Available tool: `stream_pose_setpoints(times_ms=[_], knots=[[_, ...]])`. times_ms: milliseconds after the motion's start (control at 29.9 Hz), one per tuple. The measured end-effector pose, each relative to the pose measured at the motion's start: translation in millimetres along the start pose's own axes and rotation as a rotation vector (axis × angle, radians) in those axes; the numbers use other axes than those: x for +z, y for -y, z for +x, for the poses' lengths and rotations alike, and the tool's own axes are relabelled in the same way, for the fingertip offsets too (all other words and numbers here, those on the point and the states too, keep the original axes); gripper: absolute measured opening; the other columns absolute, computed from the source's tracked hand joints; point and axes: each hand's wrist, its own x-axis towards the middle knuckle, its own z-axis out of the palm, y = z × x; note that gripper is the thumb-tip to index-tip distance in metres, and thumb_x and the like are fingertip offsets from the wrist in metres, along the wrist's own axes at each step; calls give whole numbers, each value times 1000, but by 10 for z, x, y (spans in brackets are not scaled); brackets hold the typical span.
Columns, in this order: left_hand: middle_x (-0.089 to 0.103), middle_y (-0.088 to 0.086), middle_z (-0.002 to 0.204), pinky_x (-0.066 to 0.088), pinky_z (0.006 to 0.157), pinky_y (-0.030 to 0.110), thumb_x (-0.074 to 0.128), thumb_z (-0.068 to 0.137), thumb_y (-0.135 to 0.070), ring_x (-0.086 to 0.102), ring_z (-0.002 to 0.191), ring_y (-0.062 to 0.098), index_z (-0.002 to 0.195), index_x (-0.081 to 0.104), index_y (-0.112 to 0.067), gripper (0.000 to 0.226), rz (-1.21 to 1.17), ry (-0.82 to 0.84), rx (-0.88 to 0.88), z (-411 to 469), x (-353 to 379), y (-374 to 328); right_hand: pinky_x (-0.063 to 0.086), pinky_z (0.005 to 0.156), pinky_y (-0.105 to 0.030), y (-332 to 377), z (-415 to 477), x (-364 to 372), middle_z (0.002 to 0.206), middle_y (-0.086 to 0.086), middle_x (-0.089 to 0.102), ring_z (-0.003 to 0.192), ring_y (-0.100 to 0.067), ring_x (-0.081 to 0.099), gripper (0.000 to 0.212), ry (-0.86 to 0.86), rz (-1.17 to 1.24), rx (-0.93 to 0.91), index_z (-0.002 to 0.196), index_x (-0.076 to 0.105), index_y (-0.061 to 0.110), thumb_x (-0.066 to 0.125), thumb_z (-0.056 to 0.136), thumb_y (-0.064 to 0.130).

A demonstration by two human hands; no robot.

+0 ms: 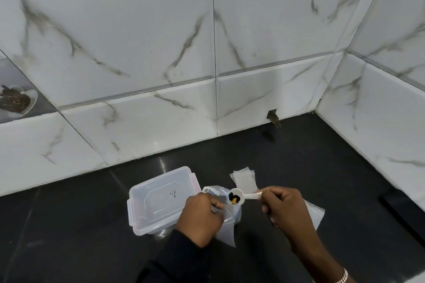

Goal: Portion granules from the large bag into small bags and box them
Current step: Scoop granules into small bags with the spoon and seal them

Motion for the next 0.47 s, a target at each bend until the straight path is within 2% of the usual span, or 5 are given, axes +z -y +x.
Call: stream_pose_setpoints(times_ms=[100,167,267,368,468], knots=[[64,-12,104,51,83,21,66,86,-15,60,94,7,103,74,-28,23,-25,5,-3,42,31,-15,43,48,-16,116,-155,31,60,0,67,49,-5,56,27,-8,-82,-165,80,78,21,60,92,5],[61,-11,92,48,77,19,66,85,-16,60,89,8,100,74,-26,19,-31,-8,-7,51,29,-30,47,54,-13,111,-261,105,65,10,69,59,-2,62,23,-6,-129,-247,85,77,20,63,91,3],[68,-5,84,53,73,21,66,84,-15,64,81,10,93,76,-22,16,-63,6,-18,61,12,-32,50,62,-8,-31,-346,243,74,13,71,74,5,67,16,-23,-204,-339,92,77,16,67,89,3],[71,-8,84,54,73,22,67,81,-14,66,82,9,93,76,-26,19,-101,4,-33,59,-16,-14,51,67,-4,-211,-346,332,87,19,69,86,9,66,13,-33,-303,-487,96,74,19,67,86,15],[66,-11,80,50,73,21,69,80,-14,65,82,10,95,76,-25,20,-115,-10,-38,54,-24,17,52,67,-5,-302,-341,346,86,24,63,82,9,65,15,14,-348,-590,99,67,27,61,85,27]])
